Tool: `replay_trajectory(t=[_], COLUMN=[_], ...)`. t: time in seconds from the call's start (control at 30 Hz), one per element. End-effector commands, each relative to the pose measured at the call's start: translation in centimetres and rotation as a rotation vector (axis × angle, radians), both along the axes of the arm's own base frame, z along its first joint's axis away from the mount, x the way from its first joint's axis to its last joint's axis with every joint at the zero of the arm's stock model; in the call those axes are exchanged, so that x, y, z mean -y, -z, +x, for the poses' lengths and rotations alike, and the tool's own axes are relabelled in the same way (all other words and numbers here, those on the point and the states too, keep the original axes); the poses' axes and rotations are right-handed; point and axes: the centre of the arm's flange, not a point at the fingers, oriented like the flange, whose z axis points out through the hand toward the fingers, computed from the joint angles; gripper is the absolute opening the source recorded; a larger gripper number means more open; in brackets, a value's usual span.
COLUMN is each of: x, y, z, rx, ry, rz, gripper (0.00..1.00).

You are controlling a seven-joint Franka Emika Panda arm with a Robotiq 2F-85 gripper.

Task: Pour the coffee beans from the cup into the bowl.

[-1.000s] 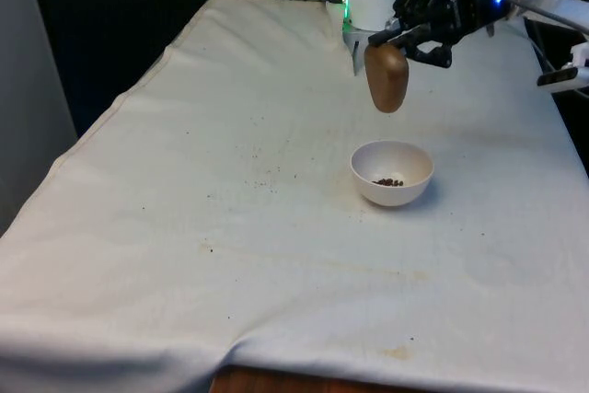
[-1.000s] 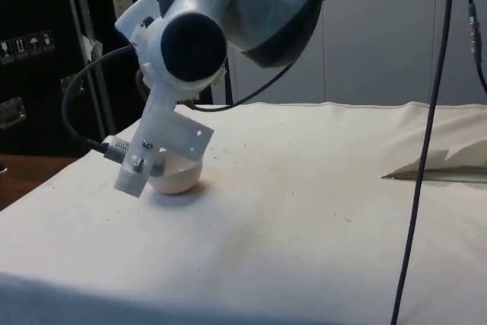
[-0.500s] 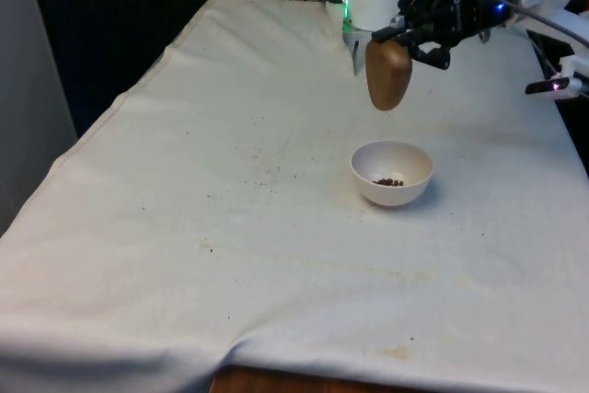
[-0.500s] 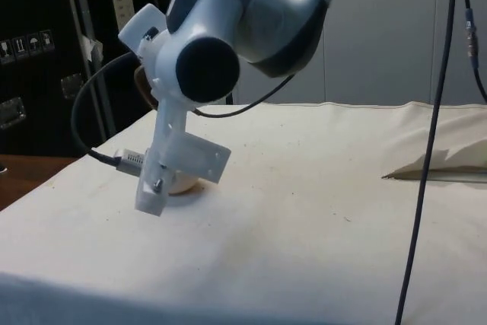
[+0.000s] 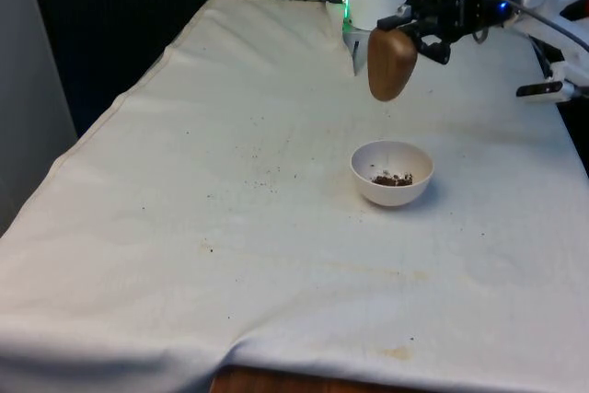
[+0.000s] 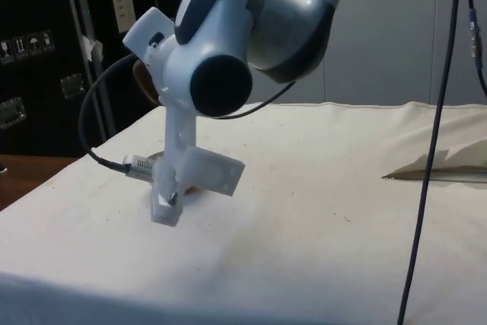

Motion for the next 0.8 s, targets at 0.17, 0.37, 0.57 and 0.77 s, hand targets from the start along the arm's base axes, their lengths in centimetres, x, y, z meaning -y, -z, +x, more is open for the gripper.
replay_trajectory(t=[0.17,0.37,0.57,0.77], x=[-0.2,-1.0,-2.0,-2.6], y=[0.2,0.5,0.8,1.2], z=[0.0,-0.2,-0.3,-0.5], rx=[0.012,0.028,0.043,0.054], ry=[-0.010,-0.030,-0.041,-0.047], rz=[-0.029,-0.079,-0.117,-0.134], gripper=[0.00,0.00,0.00,0.00])
